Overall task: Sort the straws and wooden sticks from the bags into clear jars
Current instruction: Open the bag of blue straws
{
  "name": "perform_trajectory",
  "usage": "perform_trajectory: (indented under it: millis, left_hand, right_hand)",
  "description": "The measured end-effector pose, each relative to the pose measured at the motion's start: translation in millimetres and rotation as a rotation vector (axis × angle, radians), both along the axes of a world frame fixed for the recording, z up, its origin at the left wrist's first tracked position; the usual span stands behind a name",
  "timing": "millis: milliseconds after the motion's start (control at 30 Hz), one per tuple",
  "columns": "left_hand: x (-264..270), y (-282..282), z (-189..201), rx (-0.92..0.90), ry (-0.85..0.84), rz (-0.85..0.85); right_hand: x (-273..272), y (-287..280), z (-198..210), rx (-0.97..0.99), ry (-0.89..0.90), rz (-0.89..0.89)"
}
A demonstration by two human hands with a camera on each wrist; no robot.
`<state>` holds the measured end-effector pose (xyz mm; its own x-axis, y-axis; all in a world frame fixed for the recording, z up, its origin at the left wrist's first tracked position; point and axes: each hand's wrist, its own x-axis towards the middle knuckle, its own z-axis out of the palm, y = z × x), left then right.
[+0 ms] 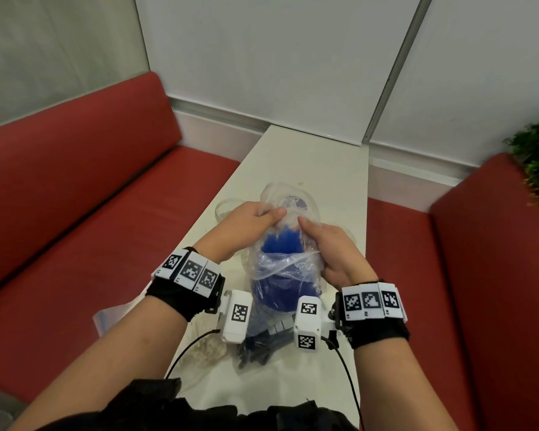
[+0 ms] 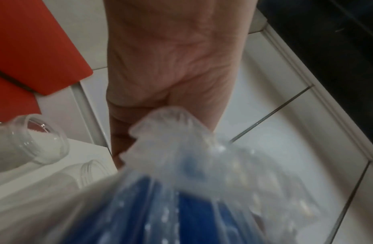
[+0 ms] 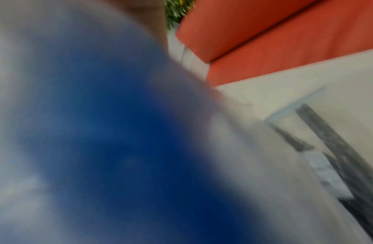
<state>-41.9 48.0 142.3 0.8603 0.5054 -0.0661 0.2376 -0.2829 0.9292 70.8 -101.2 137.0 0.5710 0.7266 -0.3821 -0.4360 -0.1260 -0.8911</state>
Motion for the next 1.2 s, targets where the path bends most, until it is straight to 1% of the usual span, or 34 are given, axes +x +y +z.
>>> perform_trajectory:
  millis: [33, 100, 133, 167, 267, 333, 400, 433, 467, 533, 600, 633, 700, 767, 833, 900, 933, 967, 1000, 1033, 1100, 1133, 1167, 1200]
  left_hand:
    - [2.2, -1.3, -3.0, 0.011, 0.022, 0.041]
    - [3.4, -1.0, -9.8, 0.141, 0.134, 0.090]
    - [1.4, 0.6, -10.6, 0.202, 0.229, 0.071]
    - [-1.7, 2.3, -9.9, 0.207, 0.338, 0.022]
    - [-12.4, 8.1, -4.0, 0.044, 0.673, -0.138]
    - [-16.6, 7.6, 1.9, 0.034, 0.814, -0.207]
    - [-17.2, 4.1, 5.8, 0.048, 0.896, -0.286]
    - [-17.2, 1.7, 6.1, 0.010, 0.899, -0.325]
    - [-17.0, -1.0, 4.8, -0.081, 0.871, -0.359]
    - [-18.0, -4.1, -1.6, -0.361, 0.747, -0.406]
    - [-21.2, -1.7, -6.8, -0.560, 0.614, -0.380]
    - [-21.9, 0.7, -8.9, -0.610, 0.554, -0.354]
    - [-23.7, 1.4, -8.9, -0.646, 0.435, -0.339]
    - [-23.7, 2.4, -8.8, -0.677, 0.337, -0.285]
    - [-20.9, 1.3, -4.8, -0.694, 0.242, -0.159]
    - [-15.4, -0.7, -3.5, -0.713, 0.158, -0.012]
    - [-13.7, -2.0, -2.9, -0.724, 0.144, 0.038]
    - [-13.0, -4.2, -2.7, -0.712, 0.155, 0.058]
    - [-13.5, -6.3, -1.5, -0.642, 0.208, 0.039]
    - [-14.7, -7.4, 0.9, -0.507, 0.305, -0.017]
    - [-15.9, -12.4, 6.7, -0.174, 0.580, -0.109]
    - [-16.1, -14.9, 8.0, -0.078, 0.675, -0.123]
    - [-15.1, -17.3, 7.8, -0.086, 0.695, -0.135]
    - [-13.9, -20.7, 7.2, -0.163, 0.667, -0.153]
  right_hand:
    - [-1.9, 2.4, -4.0, -0.020, 0.054, -0.012]
    - [-3.1, 5.4, -15.2, -0.061, 0.146, -0.071]
    - [-2.6, 5.2, -20.2, -0.072, 0.180, -0.106]
    - [-1.4, 4.6, -24.3, -0.078, 0.209, -0.132]
    - [4.8, -0.1, -33.7, -0.084, 0.299, -0.178]
    - [6.6, -3.1, -36.1, -0.083, 0.358, -0.194]
    - [6.4, -2.9, -39.3, -0.087, 0.373, -0.200]
    - [6.5, -2.4, -41.6, -0.084, 0.362, -0.206]
    - [7.2, -2.3, -43.9, -0.086, 0.332, -0.205]
    - [9.4, -5.3, -47.4, -0.082, 0.259, -0.169]
    - [14.2, -10.4, -49.3, -0.076, 0.192, -0.107]
    - [16.9, -13.3, -49.3, -0.089, 0.162, -0.076]
    - [19.7, -19.7, -45.8, -0.138, 0.106, -0.002]
    - [20.4, -26.8, -37.9, -0.181, 0.054, 0.093]
    - [21.8, -34.4, -30.5, -0.187, 0.026, 0.198]
    - [23.4, -40.5, -27.4, -0.130, 0.047, 0.278]
    - [21.9, -42.7, -26.4, -0.092, 0.070, 0.295]
    - [18.7, -44.3, -26.0, -0.053, 0.086, 0.311]
    - [15.2, -45.6, -26.3, -0.013, 0.089, 0.331]
    - [11.6, -46.2, -27.4, 0.027, 0.085, 0.357]
    - [5.0, -46.9, -28.8, 0.093, 0.064, 0.408]
    - [2.1, -46.7, -28.4, 0.111, 0.053, 0.429]
    - [-0.4, -46.3, -28.0, 0.119, 0.042, 0.449]
    - [-3.0, -45.6, -27.0, 0.124, 0.024, 0.478]
